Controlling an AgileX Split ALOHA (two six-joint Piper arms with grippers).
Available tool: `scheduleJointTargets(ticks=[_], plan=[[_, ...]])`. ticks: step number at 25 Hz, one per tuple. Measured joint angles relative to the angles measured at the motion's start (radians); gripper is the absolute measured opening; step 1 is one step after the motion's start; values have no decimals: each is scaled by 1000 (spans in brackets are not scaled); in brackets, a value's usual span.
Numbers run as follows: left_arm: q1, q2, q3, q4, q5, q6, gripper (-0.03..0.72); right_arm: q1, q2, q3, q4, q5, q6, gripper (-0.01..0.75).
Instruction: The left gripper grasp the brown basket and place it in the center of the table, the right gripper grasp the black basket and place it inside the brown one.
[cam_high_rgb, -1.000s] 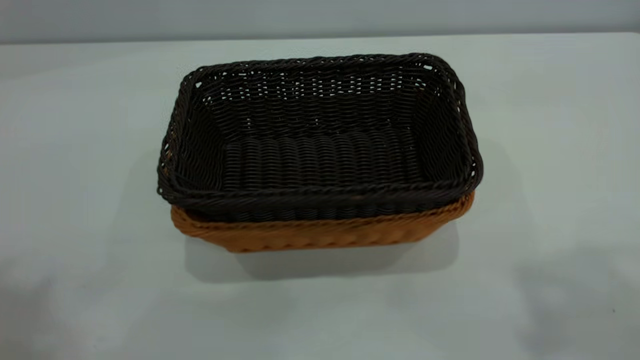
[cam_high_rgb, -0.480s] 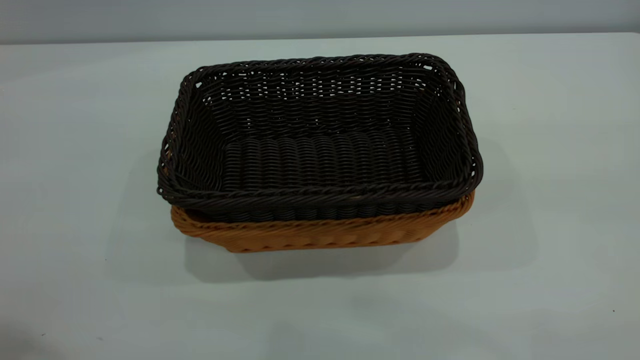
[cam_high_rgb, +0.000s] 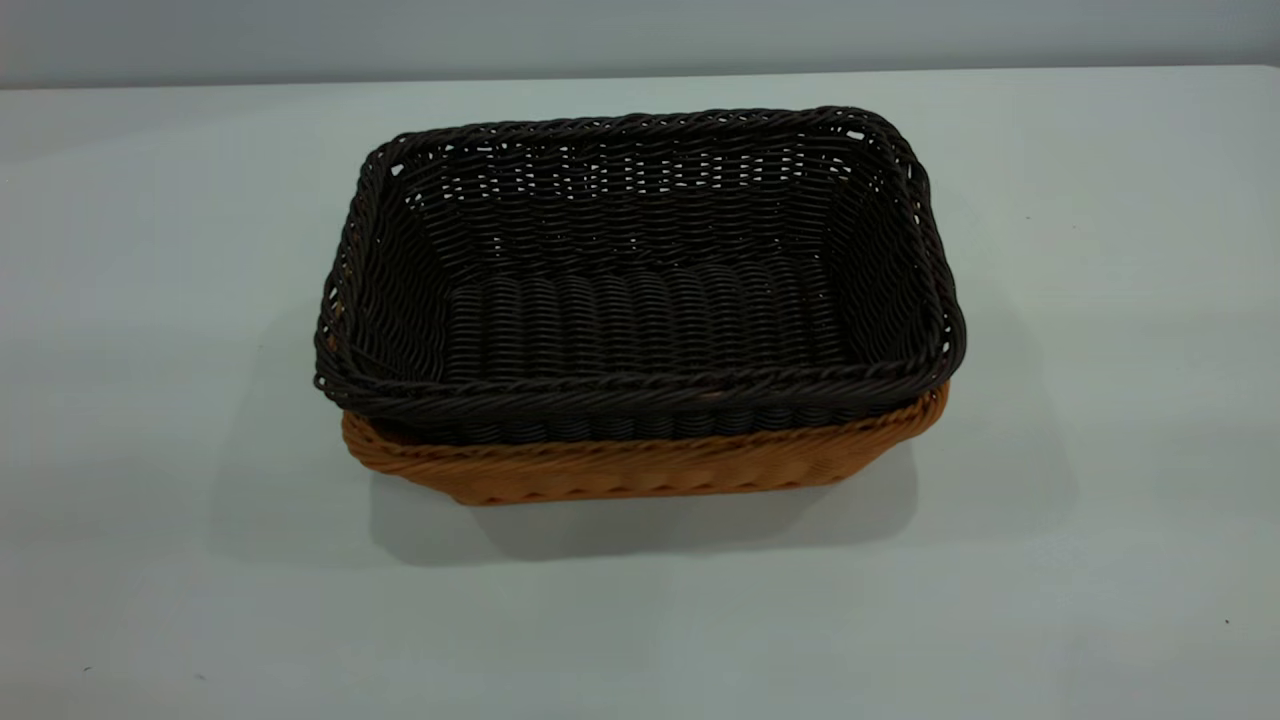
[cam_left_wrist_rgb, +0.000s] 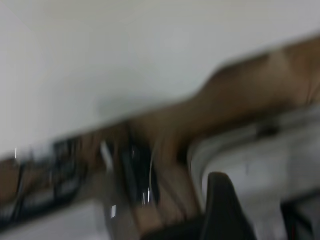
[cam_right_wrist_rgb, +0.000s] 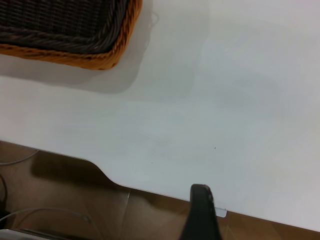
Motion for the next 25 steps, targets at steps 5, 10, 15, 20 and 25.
scheduleJointTargets(ticks=[5, 10, 15, 20, 25], plan=[[0, -118, 2, -7, -19, 0, 410, 0, 0, 0, 0, 0, 3, 495], [0, -232, 2, -8, -18, -1, 410, 0, 0, 0, 0, 0, 4, 495], [5, -345, 2, -8, -15, -1, 410, -15, -18, 0, 1, 0, 4, 495], [143, -466, 2, -12, -9, -1, 410, -180, -158, 0, 7, 1, 4, 494], [224, -581, 2, -12, -5, -2, 410, -232, -356, 0, 7, 14, 4, 494]])
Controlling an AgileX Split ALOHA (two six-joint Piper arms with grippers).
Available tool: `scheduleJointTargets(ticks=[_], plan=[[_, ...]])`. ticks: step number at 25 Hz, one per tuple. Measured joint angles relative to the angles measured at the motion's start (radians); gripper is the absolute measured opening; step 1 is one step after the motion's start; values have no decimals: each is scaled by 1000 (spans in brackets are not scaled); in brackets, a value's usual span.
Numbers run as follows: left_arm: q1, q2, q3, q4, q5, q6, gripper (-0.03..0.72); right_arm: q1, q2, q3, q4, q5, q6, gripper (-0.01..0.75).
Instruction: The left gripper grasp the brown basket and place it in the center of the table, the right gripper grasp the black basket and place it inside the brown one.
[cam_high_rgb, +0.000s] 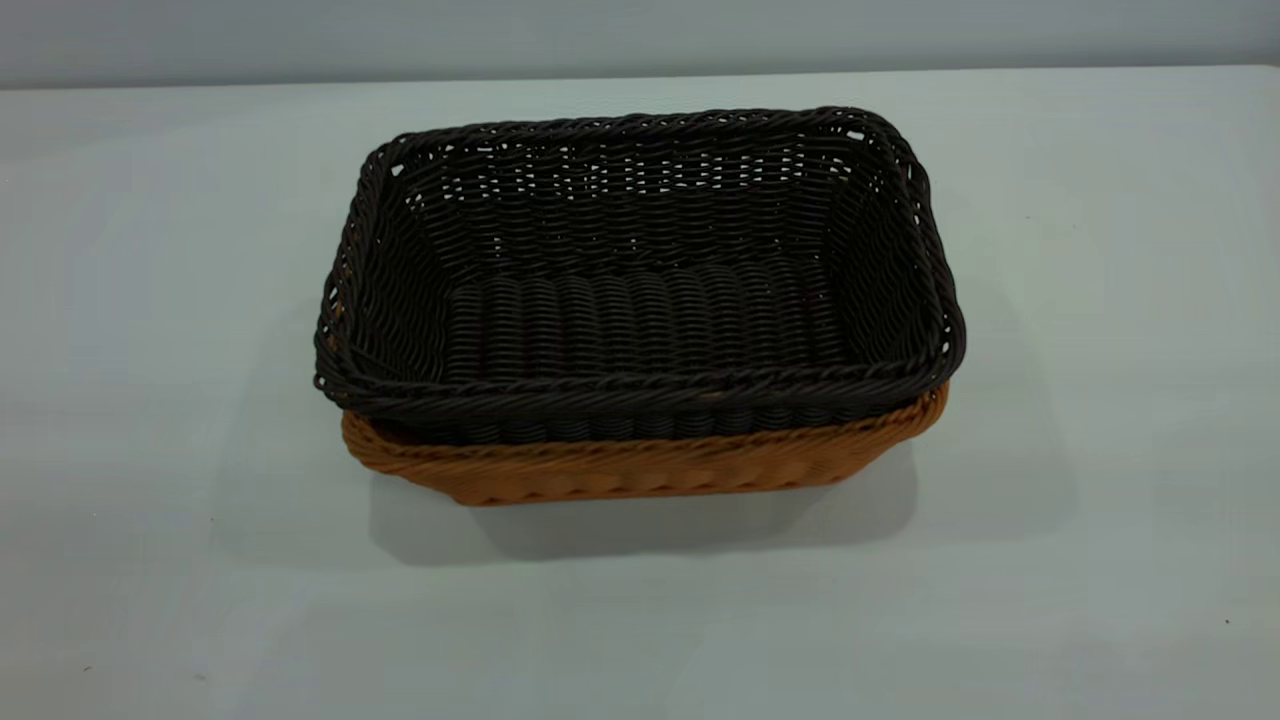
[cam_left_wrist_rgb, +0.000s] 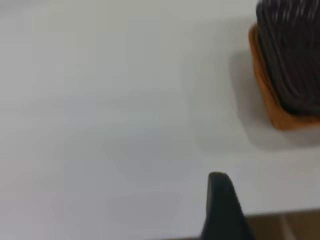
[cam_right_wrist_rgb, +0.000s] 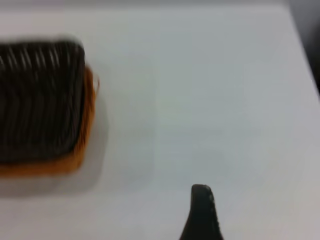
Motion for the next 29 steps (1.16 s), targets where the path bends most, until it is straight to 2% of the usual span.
scheduleJointTargets(ticks=[11, 29], plan=[[0, -34, 3, -1, 53, -1, 410, 0, -14, -1, 4, 17, 0, 493], [0, -34, 3, -1, 60, -1, 410, 0, -14, -1, 5, 17, 0, 493]])
